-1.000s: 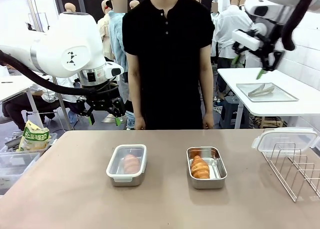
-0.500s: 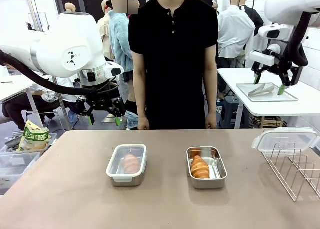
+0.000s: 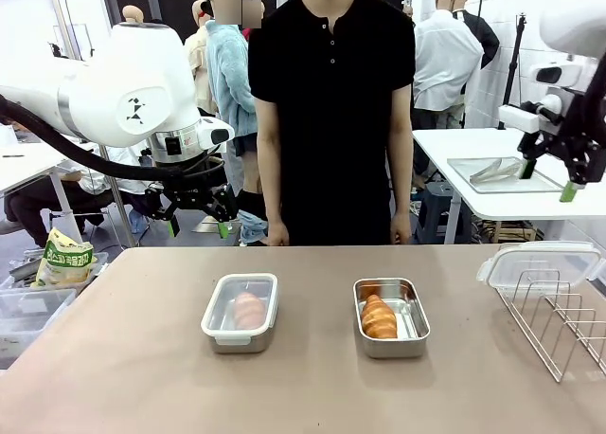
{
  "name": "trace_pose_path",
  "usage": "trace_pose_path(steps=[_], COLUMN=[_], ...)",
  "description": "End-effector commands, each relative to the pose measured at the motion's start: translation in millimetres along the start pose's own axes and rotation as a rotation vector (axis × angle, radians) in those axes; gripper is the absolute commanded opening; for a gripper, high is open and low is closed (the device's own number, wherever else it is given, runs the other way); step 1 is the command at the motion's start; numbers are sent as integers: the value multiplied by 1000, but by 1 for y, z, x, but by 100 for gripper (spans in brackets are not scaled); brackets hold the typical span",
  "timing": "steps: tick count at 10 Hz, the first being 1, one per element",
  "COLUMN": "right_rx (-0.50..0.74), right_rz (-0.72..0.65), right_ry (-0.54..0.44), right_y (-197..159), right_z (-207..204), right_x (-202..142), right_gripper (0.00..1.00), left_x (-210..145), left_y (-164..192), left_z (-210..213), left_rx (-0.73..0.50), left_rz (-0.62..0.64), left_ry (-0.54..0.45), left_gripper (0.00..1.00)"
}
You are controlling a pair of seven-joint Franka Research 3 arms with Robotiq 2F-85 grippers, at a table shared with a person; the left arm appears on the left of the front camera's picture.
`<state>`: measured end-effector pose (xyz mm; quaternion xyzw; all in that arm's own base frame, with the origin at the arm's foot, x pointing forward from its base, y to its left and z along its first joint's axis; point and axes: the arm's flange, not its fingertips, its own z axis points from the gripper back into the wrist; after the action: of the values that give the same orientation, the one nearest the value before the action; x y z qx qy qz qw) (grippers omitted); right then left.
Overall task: Place the bread in airtight containers.
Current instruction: Pick up one Airtight Container lid and hand it to the human.
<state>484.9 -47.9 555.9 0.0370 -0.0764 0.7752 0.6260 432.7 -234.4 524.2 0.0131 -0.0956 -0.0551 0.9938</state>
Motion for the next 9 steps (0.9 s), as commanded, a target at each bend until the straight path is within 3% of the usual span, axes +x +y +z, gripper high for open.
trace_pose_path(steps=[1,2,3,9], right_rx=[-23,-38,-56,-51], right_rz=[-26,72,87,59], right_ry=[-35,-9,-12,119], right_y=[12,16,19,25], right_z=[-26,-41,-47,-70], right_x=[1,-2,-4,-14], right_gripper=[100,100,100,100], left_x=[-1,-1,-1,-1], left_y=[2,2,2,2], left_z=[2,2,2,2], left_rx=[-1,-1,-1,-1], left_rz=[1,1,1,1], left_ry=[-1,-1,-1,-1], left_gripper=[100,100,100,100])
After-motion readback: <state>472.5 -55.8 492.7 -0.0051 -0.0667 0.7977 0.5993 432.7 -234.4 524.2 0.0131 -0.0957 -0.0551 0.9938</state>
